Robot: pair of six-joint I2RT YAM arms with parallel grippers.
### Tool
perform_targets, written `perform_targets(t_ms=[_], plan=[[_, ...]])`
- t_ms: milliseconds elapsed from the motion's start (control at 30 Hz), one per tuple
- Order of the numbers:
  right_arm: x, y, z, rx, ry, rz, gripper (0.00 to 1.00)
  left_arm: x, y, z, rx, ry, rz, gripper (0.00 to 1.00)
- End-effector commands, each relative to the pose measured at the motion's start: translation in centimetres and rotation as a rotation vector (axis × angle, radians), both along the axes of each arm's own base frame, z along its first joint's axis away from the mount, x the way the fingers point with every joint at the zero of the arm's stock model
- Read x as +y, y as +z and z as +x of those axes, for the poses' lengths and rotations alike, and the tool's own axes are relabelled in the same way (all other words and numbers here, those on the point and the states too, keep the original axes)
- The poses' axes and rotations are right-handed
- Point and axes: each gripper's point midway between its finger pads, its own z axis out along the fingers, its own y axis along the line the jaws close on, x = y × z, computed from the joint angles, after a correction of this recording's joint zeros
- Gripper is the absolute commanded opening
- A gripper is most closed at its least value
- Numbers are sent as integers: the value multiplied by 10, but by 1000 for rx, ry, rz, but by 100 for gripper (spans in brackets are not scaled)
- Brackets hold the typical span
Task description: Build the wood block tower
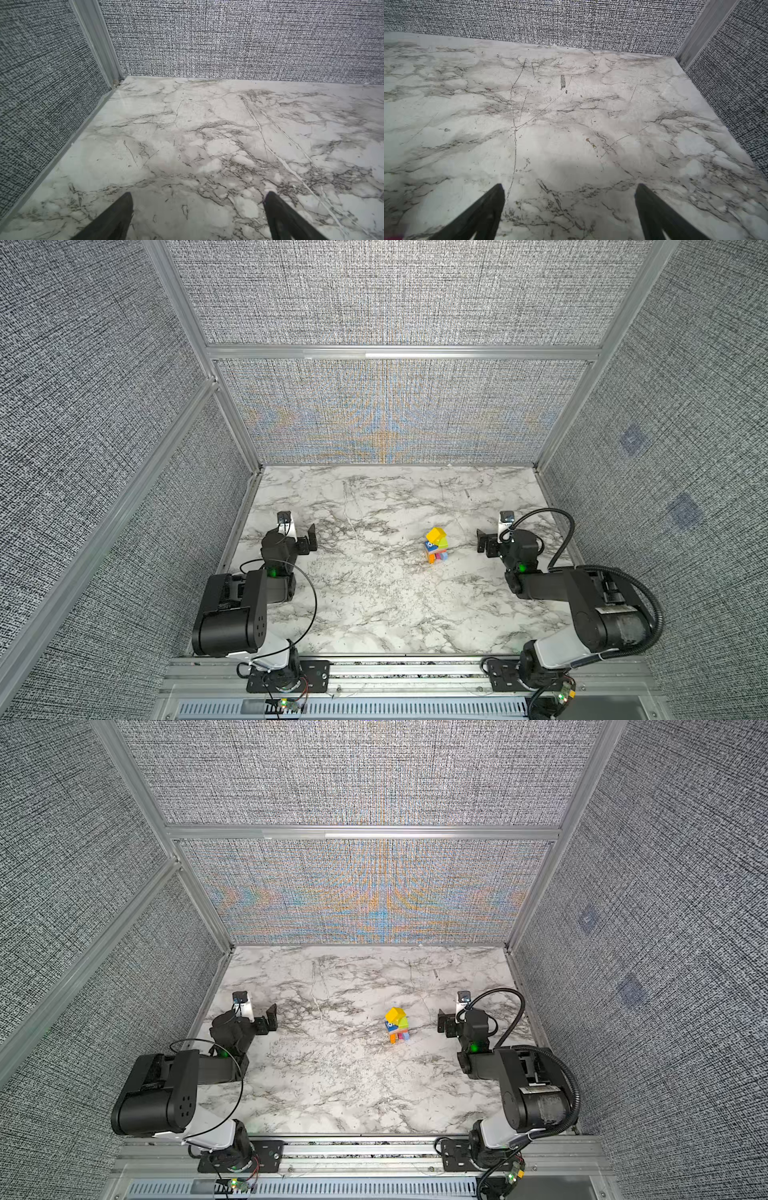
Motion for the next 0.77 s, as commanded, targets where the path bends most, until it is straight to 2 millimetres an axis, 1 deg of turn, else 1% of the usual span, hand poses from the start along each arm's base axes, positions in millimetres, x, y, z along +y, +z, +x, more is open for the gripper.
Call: perform_targets(t_ms=[0, 33, 67, 100, 133, 167, 233, 267, 300, 333, 367, 433, 500, 567, 633, 733], plan=[[-1, 3, -3, -21, -6, -10, 99, -1, 3, -4, -29, -6, 10, 99], [-5, 6, -8, -50, -29, -5, 99, -2, 4, -10, -53, -10, 11, 99], [-13, 7, -17, -87, -77, 2, 99, -2, 7, -18, -96, -6, 15, 99], [-19, 12, -24, -139, -115, 12, 99, 1, 10, -25, -131, 12, 15, 99], [-26, 14, -33, -182, -151, 22, 99, 6, 13, -32, -171, 49, 13, 99], [-29, 16, -33, -213, -164, 23, 99, 13, 14, -32, -181, 89, 8, 99], [-20, 18, -32, -215, -116, 22, 99, 25, 8, -21, -119, 163, -4, 99], [-17, 16, -25, -178, -98, 19, 99, 29, 3, -13, -64, 181, -4, 99], [-14, 12, -15, -130, -83, 9, 99, 22, 2, -6, -23, 140, 1, 99], [-12, 8, -2, -60, -71, 0, 99, 15, 0, -1, 18, 100, 6, 99], [-8, 1, 5, 16, -59, -2, 99, 12, 0, -2, 23, 82, 10, 99], [-7, 2, -4, 4, -44, 1, 99, 10, 1, 0, 18, 66, 17, 99], [-2, 6, 2, -44, -17, 0, 99, 9, 2, -1, -14, 66, 17, 99], [-1, 2, 2, 33, -10, -3, 99, 9, 1, -1, -3, 63, 17, 99], [-1, 3, 4, -18, -9, 7, 99, 9, 1, -1, -5, 63, 17, 99], [-2, 2, 2, 17, -9, 1, 99, 9, 2, -1, -10, 64, 16, 99]])
